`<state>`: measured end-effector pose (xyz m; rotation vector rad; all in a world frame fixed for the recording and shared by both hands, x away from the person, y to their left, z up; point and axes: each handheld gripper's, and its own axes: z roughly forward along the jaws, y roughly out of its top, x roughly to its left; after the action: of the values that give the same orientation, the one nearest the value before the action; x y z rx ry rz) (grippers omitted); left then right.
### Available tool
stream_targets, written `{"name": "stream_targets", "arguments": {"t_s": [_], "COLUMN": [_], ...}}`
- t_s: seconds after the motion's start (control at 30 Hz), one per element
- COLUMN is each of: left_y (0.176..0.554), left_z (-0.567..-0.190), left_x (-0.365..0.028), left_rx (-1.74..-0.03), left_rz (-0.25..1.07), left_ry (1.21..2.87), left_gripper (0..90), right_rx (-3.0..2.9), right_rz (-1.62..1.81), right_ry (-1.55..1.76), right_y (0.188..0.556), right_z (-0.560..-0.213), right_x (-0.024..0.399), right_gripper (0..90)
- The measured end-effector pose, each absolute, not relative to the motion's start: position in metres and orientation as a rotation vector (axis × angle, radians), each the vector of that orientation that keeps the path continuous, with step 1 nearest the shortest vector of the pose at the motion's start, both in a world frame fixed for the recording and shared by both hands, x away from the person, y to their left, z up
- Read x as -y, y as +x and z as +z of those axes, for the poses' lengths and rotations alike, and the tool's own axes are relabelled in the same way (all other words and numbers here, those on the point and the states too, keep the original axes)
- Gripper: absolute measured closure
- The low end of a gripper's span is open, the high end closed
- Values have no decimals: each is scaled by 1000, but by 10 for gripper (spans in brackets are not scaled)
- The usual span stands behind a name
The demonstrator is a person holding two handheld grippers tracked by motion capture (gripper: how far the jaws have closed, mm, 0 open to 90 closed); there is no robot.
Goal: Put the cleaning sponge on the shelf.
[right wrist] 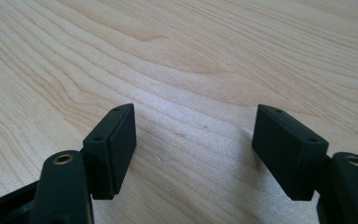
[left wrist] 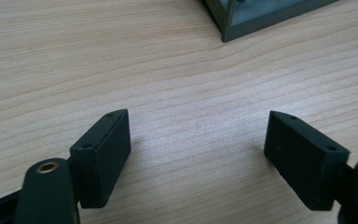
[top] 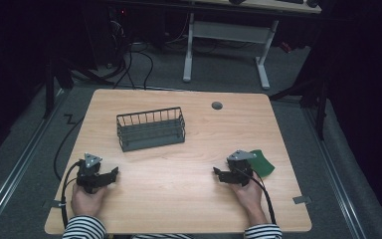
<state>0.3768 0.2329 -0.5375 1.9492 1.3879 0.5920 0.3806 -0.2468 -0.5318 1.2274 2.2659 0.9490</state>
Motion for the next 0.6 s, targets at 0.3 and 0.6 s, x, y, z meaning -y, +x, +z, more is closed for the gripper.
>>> {"name": "stream_targets", "arguments": {"t_s": [0.3,0.6], "left_y": [377,377], "left_z": [-537,-537], "left_x": [-233,-236], "left_rx": [-1393,-1395], "left_rz": [593,586], "left_ry": [1945,1925], "left_gripper": [244,282], "right_rx": [-2266,-2260], "right_rz": [948,948], "right_ry": [1229,1237], "right_y": [381,380], "right_z": [-532,-532], "right_x": [247,247], "right_gripper": [305,318]}}
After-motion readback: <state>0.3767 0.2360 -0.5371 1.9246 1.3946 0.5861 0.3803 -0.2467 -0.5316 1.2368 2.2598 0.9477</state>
